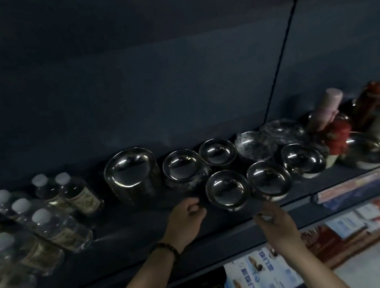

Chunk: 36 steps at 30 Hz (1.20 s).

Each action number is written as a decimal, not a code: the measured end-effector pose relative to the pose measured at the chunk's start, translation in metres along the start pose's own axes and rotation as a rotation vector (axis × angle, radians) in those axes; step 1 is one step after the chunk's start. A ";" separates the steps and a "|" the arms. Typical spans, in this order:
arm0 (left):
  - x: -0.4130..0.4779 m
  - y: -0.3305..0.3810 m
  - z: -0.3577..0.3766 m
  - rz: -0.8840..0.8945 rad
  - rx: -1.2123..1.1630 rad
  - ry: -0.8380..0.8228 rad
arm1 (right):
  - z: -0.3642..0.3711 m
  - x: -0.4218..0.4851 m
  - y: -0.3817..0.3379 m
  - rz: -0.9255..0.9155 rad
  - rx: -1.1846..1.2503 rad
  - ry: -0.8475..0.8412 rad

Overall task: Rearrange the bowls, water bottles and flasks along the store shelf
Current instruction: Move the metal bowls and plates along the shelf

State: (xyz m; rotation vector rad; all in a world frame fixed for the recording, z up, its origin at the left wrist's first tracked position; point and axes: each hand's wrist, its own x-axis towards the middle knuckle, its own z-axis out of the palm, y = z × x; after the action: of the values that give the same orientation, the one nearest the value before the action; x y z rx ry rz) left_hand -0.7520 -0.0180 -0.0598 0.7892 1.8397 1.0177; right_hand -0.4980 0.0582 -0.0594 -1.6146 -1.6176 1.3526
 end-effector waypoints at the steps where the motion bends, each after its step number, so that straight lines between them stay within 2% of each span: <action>1: 0.004 0.001 0.008 0.001 0.013 0.008 | 0.001 0.003 0.003 0.017 0.023 -0.020; 6: 0.026 0.013 0.039 -0.048 0.033 0.101 | 0.009 0.020 0.001 0.061 0.137 -0.121; 10: 0.029 0.026 0.050 0.013 0.206 0.174 | 0.012 0.025 -0.008 0.043 0.184 -0.221; 14: 0.024 0.033 0.053 -0.030 0.124 0.174 | 0.009 0.025 -0.015 0.050 0.177 -0.250; 21: 0.008 0.034 0.054 0.062 0.044 0.233 | 0.008 0.014 -0.019 -0.023 0.099 -0.243; 24: -0.004 0.030 0.047 0.164 -0.009 0.200 | 0.002 0.004 -0.028 -0.056 0.150 -0.221; 29: -0.016 0.053 0.020 0.294 -0.181 0.288 | 0.003 0.015 -0.077 -0.200 0.146 -0.299; 31: -0.011 0.062 0.007 0.287 -0.243 0.333 | 0.015 0.030 -0.098 -0.270 0.083 -0.320; 36: 0.012 0.062 -0.011 0.189 -0.322 0.408 | 0.049 0.072 -0.134 -0.268 -0.050 -0.361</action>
State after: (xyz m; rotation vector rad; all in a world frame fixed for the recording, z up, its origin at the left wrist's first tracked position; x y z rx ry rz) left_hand -0.7599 0.0177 -0.0067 0.5965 1.8846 1.6480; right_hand -0.6154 0.1359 0.0157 -1.1694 -2.0060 1.5284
